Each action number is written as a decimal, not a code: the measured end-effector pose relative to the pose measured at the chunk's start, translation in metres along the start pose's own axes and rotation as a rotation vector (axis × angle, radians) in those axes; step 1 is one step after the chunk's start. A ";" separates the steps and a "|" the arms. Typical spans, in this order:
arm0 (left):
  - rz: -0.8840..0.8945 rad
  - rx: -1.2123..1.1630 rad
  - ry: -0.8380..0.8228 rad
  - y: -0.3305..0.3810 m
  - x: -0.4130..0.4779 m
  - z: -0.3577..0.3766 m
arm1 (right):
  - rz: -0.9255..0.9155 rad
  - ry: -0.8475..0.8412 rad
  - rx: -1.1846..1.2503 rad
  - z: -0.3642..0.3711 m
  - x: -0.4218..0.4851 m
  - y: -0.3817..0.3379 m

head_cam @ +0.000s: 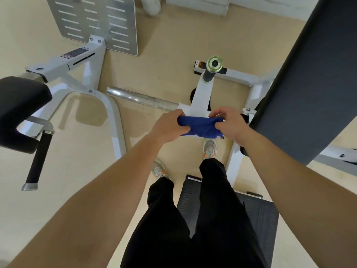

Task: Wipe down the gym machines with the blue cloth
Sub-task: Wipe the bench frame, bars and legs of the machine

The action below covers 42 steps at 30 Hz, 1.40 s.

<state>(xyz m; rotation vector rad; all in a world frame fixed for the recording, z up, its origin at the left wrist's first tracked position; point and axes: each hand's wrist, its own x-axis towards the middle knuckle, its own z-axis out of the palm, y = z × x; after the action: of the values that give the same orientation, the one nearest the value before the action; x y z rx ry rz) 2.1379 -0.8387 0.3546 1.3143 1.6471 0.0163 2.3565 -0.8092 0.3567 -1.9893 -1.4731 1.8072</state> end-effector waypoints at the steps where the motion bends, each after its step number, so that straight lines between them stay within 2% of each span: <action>1: -0.009 -0.040 0.011 -0.003 0.005 -0.002 | 0.010 -0.001 0.005 0.005 0.008 0.001; 4: -0.022 -0.126 0.089 -0.010 0.033 0.000 | 0.047 0.112 -0.003 0.017 0.032 0.004; 7: -0.065 -0.151 0.275 -0.010 0.070 0.017 | 0.091 0.368 -0.146 0.022 0.055 0.015; 9: -0.105 -0.193 0.391 -0.005 0.086 0.029 | 0.055 0.454 -0.196 0.027 0.064 0.022; 11: -0.102 -0.243 0.415 -0.001 0.091 0.043 | 0.027 0.386 -0.107 0.042 0.068 0.030; 15: 0.027 -0.331 0.306 -0.013 0.071 0.085 | 0.004 0.262 0.012 0.086 0.060 0.051; 17: 0.096 -0.342 0.288 -0.026 0.065 0.101 | -0.010 0.280 0.039 0.103 0.061 0.061; 20: 0.102 -0.381 0.304 -0.031 0.076 0.106 | 0.010 0.316 -0.023 0.111 0.072 0.068; 28: 0.172 -0.369 0.307 0.011 0.164 0.067 | -0.152 0.492 0.063 0.066 0.144 0.032; 36: 0.152 -0.406 0.167 -0.044 0.087 0.101 | -0.052 0.356 -0.071 0.117 0.083 0.077; 40: 0.145 -0.404 0.114 -0.040 0.092 0.092 | -0.085 0.336 -0.185 0.102 0.094 0.074; 42: 0.182 -0.388 0.118 -0.029 0.109 0.080 | -0.103 0.348 -0.159 0.088 0.106 0.062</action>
<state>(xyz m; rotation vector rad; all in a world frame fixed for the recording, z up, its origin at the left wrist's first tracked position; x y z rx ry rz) 2.1799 -0.8120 0.2254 1.1731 1.5210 0.5066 2.3055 -0.8168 0.2146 -2.1176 -1.6091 1.2587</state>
